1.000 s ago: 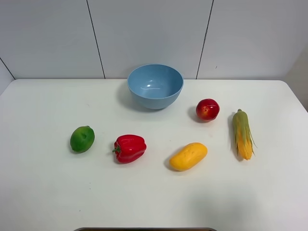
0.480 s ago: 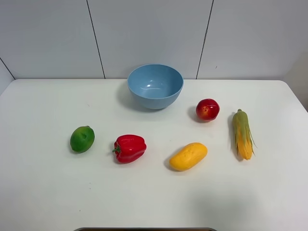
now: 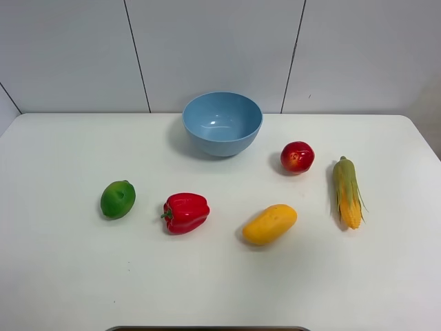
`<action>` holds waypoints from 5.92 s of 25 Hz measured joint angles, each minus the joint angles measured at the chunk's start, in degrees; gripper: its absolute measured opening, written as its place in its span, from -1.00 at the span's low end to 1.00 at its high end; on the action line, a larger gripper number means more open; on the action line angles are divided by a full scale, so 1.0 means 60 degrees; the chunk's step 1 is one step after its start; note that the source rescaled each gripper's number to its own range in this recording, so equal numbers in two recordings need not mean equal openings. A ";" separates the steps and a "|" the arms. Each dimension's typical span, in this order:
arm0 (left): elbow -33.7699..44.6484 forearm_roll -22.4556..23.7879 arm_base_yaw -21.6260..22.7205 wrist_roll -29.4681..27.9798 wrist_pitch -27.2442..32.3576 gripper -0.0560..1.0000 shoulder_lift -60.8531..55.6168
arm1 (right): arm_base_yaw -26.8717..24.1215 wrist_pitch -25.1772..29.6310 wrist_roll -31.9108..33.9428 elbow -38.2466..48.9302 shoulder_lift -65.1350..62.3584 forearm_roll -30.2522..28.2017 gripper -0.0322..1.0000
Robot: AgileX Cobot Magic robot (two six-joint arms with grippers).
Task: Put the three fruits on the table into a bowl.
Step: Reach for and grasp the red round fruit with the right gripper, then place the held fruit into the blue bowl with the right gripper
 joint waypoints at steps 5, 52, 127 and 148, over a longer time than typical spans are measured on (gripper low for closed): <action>0.0000 0.0000 0.0000 0.0000 0.0000 1.00 0.0000 | 0.0000 -0.0533 0.0060 -0.0736 0.1607 0.0502 0.82; 0.0000 0.0000 0.0000 0.0000 0.0000 1.00 0.0000 | 0.1856 -0.2359 0.1273 -0.5147 1.3769 0.1498 0.82; 0.0000 0.0000 0.0000 0.0000 0.0000 1.00 0.0000 | 0.1963 -0.4039 0.1273 -0.5329 1.6312 0.1218 -0.37; 0.0000 0.0000 0.0000 0.0000 0.0000 1.00 0.0000 | 0.2795 -0.2984 0.1273 -0.5328 1.2353 0.0296 -0.37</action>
